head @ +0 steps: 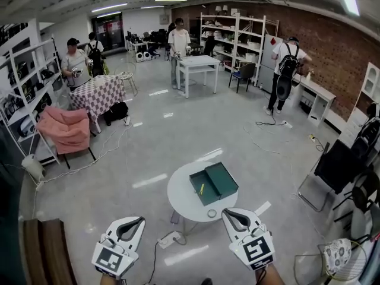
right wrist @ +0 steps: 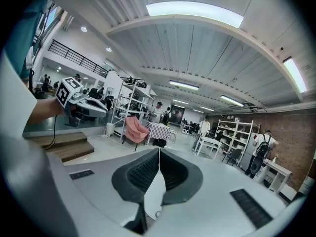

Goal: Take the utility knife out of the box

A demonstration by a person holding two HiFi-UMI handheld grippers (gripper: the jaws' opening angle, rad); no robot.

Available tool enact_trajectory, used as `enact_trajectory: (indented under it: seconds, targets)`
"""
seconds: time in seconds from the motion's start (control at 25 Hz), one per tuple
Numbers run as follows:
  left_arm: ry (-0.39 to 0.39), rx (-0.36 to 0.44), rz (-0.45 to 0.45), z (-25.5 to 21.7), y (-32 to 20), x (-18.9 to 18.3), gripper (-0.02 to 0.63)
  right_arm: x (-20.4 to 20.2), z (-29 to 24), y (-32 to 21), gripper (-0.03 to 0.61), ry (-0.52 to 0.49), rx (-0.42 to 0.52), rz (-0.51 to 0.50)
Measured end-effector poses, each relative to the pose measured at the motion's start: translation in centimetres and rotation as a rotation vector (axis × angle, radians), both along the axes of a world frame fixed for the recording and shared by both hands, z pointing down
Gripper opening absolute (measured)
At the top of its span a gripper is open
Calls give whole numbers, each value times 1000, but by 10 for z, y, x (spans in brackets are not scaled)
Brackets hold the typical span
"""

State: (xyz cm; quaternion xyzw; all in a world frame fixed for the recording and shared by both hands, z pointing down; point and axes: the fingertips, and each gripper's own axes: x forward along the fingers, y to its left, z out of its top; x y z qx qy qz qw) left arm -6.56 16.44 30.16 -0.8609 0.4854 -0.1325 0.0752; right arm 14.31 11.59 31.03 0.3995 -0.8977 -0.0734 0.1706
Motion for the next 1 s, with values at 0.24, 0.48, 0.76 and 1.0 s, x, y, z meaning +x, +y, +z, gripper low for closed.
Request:
enact_trajectory:
  seconds: [0.24,0.48,0.76,1.0]
  targets:
    - [-29,5,2,-3,-24,45,18,44,4,-28,38,-11,12,-12]
    - [-43,8,-11,-17,-44,92,18,95,-7,-44,38,-51,-5,0]
    - [-72,8,65,-21,-77,141,18,150,1,-60,38,-80,-17,84]
    - [-58,19,175,-17,-135,152,18,173,7,-84,38,-43,-7,202]
